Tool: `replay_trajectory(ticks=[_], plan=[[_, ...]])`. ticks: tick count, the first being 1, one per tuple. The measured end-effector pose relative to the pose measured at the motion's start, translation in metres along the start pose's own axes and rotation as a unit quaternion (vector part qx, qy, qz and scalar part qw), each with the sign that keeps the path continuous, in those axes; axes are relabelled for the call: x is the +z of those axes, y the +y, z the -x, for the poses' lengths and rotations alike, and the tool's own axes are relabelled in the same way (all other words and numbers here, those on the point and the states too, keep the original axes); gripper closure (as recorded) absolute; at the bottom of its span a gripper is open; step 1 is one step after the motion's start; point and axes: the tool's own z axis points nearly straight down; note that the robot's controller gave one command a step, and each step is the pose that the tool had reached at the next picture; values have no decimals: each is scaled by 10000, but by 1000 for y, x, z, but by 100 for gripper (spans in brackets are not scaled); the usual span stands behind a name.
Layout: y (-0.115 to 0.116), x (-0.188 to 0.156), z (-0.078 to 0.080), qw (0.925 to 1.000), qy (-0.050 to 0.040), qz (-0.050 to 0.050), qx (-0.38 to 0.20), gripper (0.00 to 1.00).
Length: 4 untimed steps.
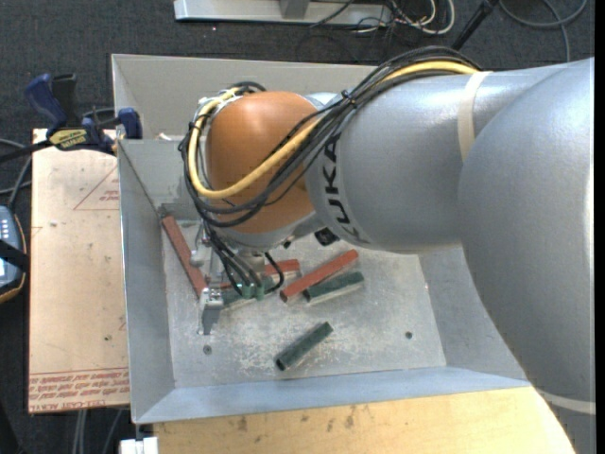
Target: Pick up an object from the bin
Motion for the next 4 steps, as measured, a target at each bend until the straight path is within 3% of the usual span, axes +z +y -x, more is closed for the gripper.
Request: replay_trajectory(ticks=[1,2,3,4], plan=[[-1,-4,2,10000,-36,8,15,0],[-34,38,18,9997,-78,28,-213,0],[-75,103,1,9982,-174,42,571,100],[-75,103,1,9982,-174,43,572,100]])
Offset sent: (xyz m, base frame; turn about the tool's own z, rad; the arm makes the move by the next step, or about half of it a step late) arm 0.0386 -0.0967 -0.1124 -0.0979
